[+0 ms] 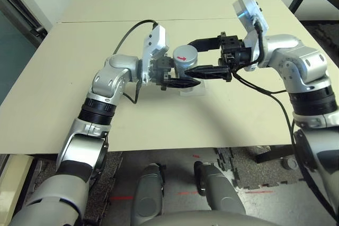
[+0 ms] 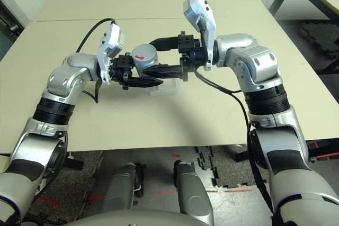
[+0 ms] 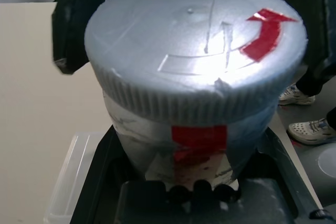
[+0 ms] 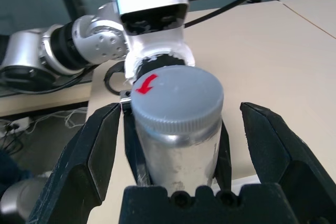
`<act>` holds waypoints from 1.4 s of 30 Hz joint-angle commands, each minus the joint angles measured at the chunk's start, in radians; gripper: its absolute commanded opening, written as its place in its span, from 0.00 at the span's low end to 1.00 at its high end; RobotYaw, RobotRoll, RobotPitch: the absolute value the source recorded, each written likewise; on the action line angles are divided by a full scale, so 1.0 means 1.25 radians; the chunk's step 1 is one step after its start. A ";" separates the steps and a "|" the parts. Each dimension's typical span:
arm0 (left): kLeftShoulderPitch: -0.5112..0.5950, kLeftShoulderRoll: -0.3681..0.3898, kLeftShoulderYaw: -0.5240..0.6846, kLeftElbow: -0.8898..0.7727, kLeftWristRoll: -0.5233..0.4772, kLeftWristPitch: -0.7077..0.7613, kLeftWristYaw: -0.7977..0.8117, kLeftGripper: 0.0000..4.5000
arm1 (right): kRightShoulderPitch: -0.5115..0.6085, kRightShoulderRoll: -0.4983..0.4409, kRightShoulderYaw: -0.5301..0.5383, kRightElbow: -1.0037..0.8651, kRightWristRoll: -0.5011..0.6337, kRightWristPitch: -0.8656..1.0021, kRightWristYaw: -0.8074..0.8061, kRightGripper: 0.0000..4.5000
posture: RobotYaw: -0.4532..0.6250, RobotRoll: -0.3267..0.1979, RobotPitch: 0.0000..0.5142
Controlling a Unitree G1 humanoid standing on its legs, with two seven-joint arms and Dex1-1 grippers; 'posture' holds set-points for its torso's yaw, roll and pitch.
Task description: Pour the medicine from the bottle into the box.
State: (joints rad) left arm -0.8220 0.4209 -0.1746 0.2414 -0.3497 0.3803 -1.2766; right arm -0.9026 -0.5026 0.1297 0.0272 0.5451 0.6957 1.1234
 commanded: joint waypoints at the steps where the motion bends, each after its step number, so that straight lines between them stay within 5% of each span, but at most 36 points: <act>1: -0.015 -0.005 -0.013 0.036 0.027 -0.032 0.002 0.56 | 0.002 0.015 0.010 -0.036 -0.013 0.022 -0.043 1.00 | 0.43 0.62 0.30; 21: -0.009 -0.010 -0.009 0.041 0.042 -0.036 0.023 0.56 | -0.053 0.084 0.022 0.041 -0.106 0.015 -0.155 1.00 | 0.46 0.62 0.31; 42: 0.016 0.032 0.019 0.054 0.038 -0.036 0.035 0.56 | -0.007 -0.017 -0.058 0.034 -0.072 0.027 -0.172 1.00 | 0.44 0.62 0.30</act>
State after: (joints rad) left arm -0.8359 0.4299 -0.1608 0.3062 -0.3030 0.3386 -1.2073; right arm -0.9261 -0.4661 0.1422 0.0400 0.4816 0.7279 0.9482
